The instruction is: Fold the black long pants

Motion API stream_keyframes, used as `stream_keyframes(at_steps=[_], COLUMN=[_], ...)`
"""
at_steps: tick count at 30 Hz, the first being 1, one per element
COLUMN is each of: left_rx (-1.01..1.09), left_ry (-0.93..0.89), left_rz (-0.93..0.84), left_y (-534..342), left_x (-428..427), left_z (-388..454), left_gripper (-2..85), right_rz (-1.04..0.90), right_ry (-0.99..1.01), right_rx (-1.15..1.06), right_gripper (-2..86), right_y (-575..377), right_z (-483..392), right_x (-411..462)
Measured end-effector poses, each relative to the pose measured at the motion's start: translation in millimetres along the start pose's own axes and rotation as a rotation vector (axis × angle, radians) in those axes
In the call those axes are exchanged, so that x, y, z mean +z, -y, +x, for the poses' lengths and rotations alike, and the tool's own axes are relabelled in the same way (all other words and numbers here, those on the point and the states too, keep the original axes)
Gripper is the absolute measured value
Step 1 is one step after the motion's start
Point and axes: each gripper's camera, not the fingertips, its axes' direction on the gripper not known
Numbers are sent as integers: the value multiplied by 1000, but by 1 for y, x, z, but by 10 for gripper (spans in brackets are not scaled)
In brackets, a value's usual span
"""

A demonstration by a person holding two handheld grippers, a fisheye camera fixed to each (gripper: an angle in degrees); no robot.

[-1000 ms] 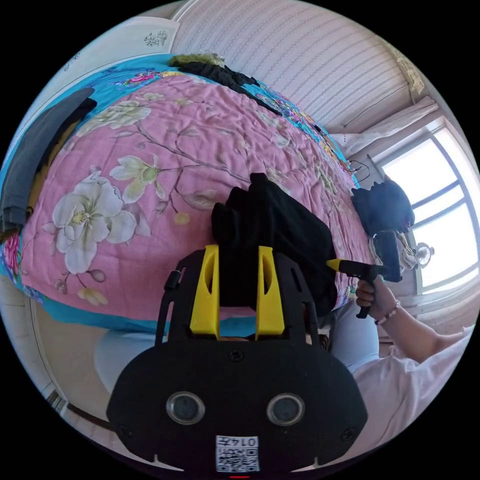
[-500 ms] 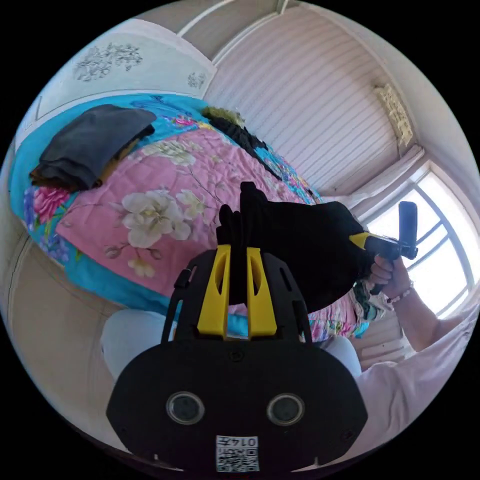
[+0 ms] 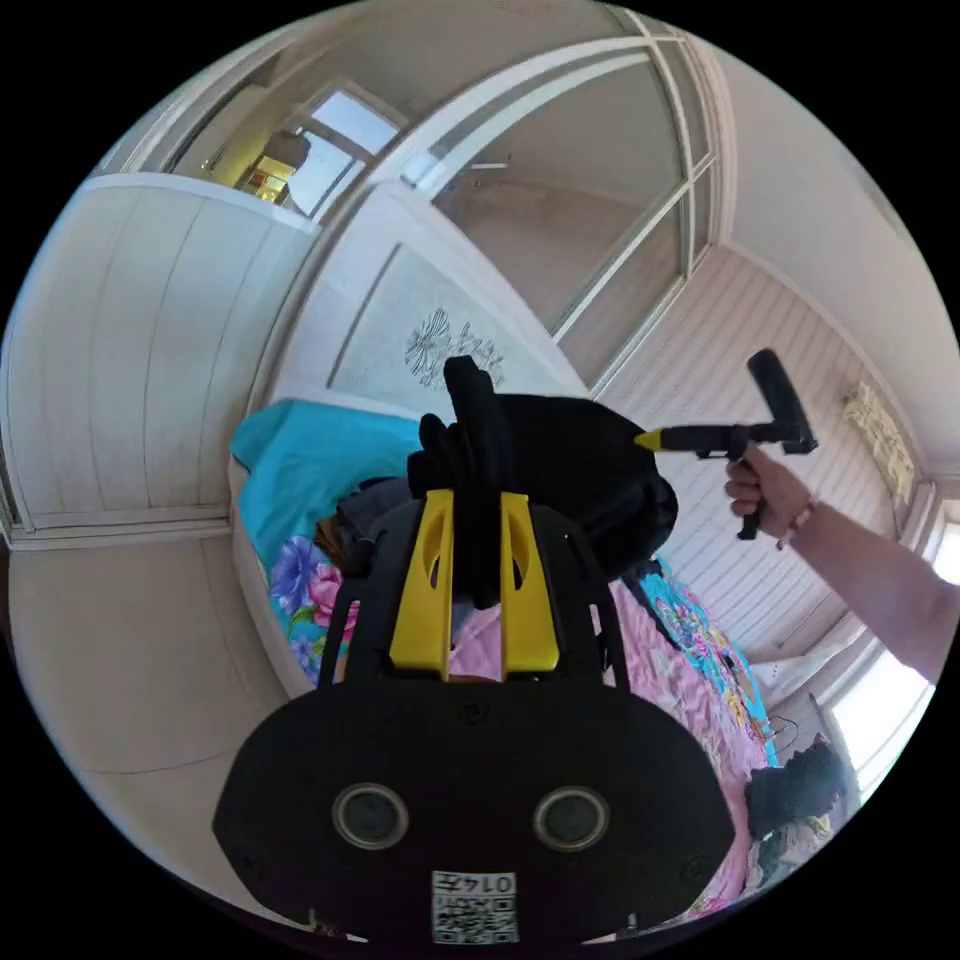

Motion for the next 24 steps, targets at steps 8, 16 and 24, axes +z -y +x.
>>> stream_keyframes(at_steps=[8, 16, 24], left_rx=[207, 723, 1382], left_ry=[56, -112, -555], left_rz=[-325, -449, -426], left_y=[-121, -329, -503], left_x=[57, -66, -114], left_z=[-34, 32, 233], left_gripper=[78, 63, 49], right_rz=[26, -111, 357], right_ry=[215, 248, -372], right_rx=[104, 718, 1386], right_gripper=[76, 70, 49], right_y=[-123, -494, -719], right_z=[-5, -62, -171], right_x=[34, -42, -266])
